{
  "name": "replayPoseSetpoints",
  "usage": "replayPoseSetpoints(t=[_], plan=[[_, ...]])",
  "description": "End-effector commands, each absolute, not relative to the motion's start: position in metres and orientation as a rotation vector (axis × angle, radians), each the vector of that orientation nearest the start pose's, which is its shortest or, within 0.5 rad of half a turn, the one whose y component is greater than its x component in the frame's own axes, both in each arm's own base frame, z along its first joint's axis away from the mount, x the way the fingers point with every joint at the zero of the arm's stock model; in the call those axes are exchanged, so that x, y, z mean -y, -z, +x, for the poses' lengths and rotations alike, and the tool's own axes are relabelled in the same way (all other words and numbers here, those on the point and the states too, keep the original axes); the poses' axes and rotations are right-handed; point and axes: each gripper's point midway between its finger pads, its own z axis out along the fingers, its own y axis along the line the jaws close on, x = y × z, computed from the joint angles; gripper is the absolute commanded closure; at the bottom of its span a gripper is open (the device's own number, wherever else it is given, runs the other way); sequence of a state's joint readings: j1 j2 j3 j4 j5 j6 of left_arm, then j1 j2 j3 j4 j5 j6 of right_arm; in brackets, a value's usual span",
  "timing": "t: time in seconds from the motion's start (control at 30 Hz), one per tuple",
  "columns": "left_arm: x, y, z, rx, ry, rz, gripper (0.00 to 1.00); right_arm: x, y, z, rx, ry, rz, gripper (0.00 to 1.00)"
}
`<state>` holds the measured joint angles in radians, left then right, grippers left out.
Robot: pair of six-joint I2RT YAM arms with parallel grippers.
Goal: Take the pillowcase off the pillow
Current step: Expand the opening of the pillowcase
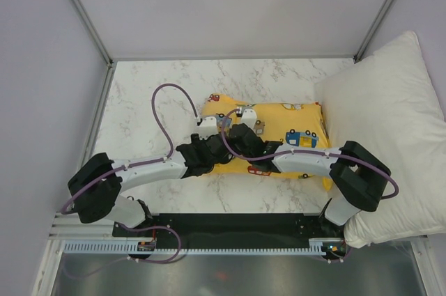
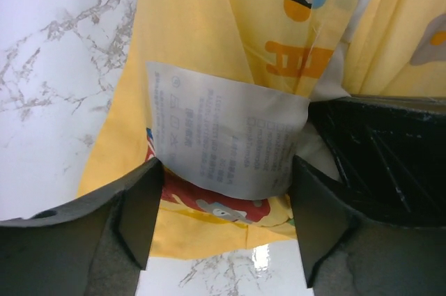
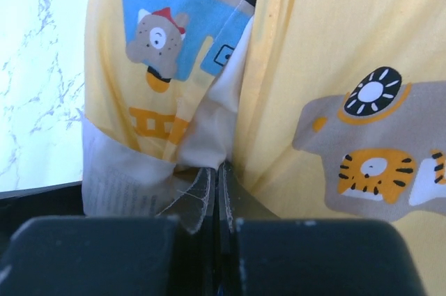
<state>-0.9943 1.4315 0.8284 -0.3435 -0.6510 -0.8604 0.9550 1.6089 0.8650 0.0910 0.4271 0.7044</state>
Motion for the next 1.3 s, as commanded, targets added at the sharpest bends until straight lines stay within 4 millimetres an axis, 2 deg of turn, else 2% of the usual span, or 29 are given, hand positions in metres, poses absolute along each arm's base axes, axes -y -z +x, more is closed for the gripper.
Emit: replayPoseSetpoints(t=[0.0, 0.03, 0.07, 0.13, 0.17, 0.23, 0.3, 0.33, 0.43, 0.57, 0.7, 0.8, 1.03, 1.27], plan=[[0.235, -0.076, 0.265, -2.244, 0.101, -0.148, 0.3, -0.325, -0.083, 0.27, -2.218, -0.513, -0.069, 1.0], [0.236, -0.076, 0.267, -2.242, 0.099, -0.151, 0.37, -0.324, -0.08, 0.269, -2.222, -0.511, -0.067, 1.0], [0.238, -0.08, 0.269, -2.237, 0.102, -0.146, 0.54, -0.322, -0.079, 0.268, -2.223, -0.506, -0.066, 1.0], [0.236, -0.084, 0.271, -2.227, 0.106, -0.157, 0.71, -0.317, -0.075, 0.269, -2.227, -0.474, -0.062, 1.0], [0.233, -0.083, 0.27, -2.229, 0.102, -0.162, 0.83, -0.316, -0.072, 0.268, -2.233, -0.462, -0.065, 1.0], [0.225, -0.088, 0.269, -2.22, 0.106, -0.204, 0.88, -0.31, -0.067, 0.271, -2.242, -0.43, -0.056, 1.0], [0.214, -0.086, 0.264, -2.221, 0.1, -0.224, 0.92, -0.3, -0.054, 0.276, -2.268, -0.391, -0.035, 1.0], [0.205, -0.08, 0.26, -2.227, 0.091, -0.248, 0.98, -0.296, -0.048, 0.278, -2.279, -0.373, -0.028, 1.0], [0.193, -0.087, 0.261, -2.205, 0.114, -0.279, 0.98, -0.279, -0.036, 0.283, -2.301, -0.327, 0.003, 1.0], [0.179, -0.08, 0.26, -2.22, 0.111, -0.308, 0.98, -0.258, -0.025, 0.286, -2.323, -0.286, 0.04, 1.0], [0.167, -0.083, 0.259, -2.202, 0.137, -0.345, 0.98, -0.224, -0.009, 0.29, -2.357, -0.221, 0.108, 1.0], [0.156, -0.081, 0.257, -2.204, 0.133, -0.36, 0.98, -0.207, -0.004, 0.291, -2.366, -0.195, 0.144, 1.0], [0.147, -0.084, 0.258, -2.193, 0.169, -0.377, 0.98, -0.198, 0.002, 0.292, -2.379, -0.167, 0.152, 1.0], [0.14, -0.097, 0.258, -2.154, 0.207, -0.405, 0.98, -0.19, 0.012, 0.292, -2.401, -0.143, 0.166, 1.0]])
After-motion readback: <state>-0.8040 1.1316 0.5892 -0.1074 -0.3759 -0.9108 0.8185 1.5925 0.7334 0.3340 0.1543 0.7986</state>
